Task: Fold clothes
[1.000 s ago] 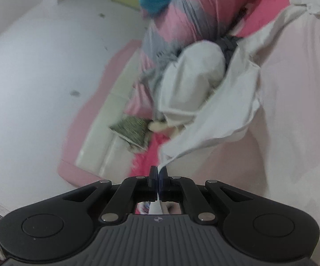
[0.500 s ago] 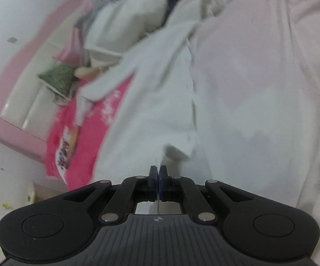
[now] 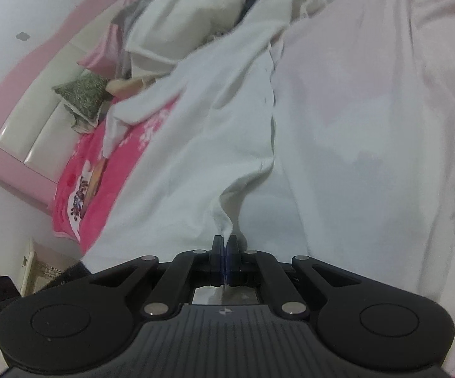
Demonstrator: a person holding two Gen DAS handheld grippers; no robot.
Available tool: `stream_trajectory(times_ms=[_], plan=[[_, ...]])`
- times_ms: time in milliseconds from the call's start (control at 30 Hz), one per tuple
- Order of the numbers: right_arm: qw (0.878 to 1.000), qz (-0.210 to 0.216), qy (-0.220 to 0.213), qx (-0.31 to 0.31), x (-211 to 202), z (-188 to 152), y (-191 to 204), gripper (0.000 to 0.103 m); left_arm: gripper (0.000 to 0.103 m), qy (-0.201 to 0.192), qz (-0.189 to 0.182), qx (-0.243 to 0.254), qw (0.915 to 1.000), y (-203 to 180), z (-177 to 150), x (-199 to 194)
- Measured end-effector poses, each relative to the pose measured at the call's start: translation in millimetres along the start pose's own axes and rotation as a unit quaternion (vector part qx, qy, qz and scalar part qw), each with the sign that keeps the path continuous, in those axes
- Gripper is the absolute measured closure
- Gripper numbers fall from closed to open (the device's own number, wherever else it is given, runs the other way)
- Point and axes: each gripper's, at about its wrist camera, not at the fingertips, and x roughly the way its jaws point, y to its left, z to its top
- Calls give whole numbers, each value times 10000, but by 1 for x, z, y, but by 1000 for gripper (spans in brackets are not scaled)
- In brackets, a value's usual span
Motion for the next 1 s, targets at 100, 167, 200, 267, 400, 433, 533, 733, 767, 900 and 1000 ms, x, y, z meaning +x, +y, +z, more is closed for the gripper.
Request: stream_trajectory(times_ms=[100,167,200,267,400,433,533,733,767,900,1000], plan=[[9997,-69,-242,-74,-20,1,-4,103,78,56,-102,182,9998,-1,-4,-6],[9991,-152,-383,-79,-33,-1,-9,103,74,75,-208,201,9996,-2,-4,-10],[9987,-188,-458,-84,-40,-2,-12,103,73,87,-268,200,9994,-2,-5,-12],[9977,-244,-633,-18,-55,-4,-19,103,71,112,-397,169,9990,-5,-3,-11],[9964,-349,-767,102,-67,-9,-33,103,63,212,-601,81,9979,-11,3,-1],[9965,-340,-737,180,-66,-11,-36,103,62,263,-645,39,9976,-12,4,4],[9968,-326,-659,302,-59,-15,-42,103,59,379,-562,52,9977,-17,6,17],[9967,-358,-658,313,-54,-17,-46,102,59,421,-275,263,9984,-24,5,27],[9967,-395,-642,299,-54,-18,-46,101,58,419,-261,313,9983,-25,5,27],[9966,-545,-575,241,-52,-19,-49,99,58,428,-187,597,9971,-30,2,25],[9926,-747,-877,389,-68,-19,-50,83,55,427,-199,719,9963,-33,-2,19]])
